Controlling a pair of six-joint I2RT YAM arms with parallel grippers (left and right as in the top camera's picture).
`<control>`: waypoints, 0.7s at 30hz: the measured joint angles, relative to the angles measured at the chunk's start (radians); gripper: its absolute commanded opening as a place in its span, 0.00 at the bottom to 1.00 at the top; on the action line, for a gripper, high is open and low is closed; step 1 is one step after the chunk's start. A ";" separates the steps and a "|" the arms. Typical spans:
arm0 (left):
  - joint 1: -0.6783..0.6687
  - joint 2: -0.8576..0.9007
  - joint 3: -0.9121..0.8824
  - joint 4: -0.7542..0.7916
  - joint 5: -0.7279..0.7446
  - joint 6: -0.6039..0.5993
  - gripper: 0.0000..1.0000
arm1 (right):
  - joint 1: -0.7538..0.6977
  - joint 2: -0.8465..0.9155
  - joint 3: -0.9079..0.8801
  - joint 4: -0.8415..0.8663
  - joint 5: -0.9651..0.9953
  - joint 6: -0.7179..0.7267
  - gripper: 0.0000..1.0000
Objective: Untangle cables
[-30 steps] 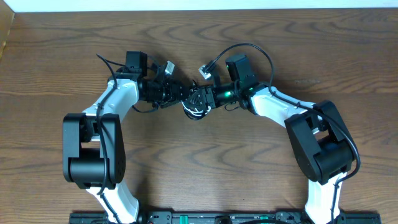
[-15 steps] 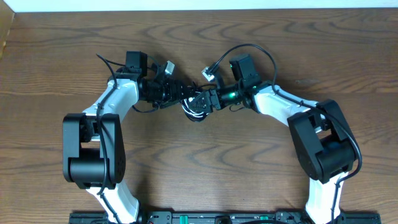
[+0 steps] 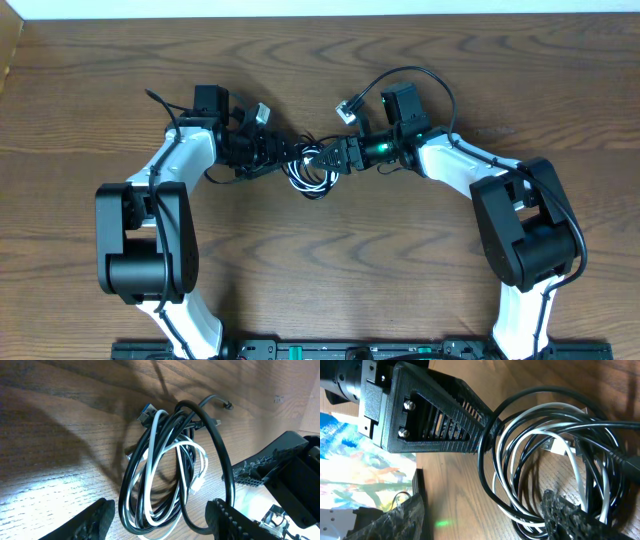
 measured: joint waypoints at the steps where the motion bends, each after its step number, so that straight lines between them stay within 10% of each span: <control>1: 0.000 0.000 0.000 0.000 0.000 0.000 0.63 | 0.000 0.000 0.000 -0.001 0.000 0.000 0.72; 21: 0.134 0.000 0.000 -0.056 0.065 0.024 0.64 | 0.000 0.000 0.000 -0.023 0.001 -0.005 0.71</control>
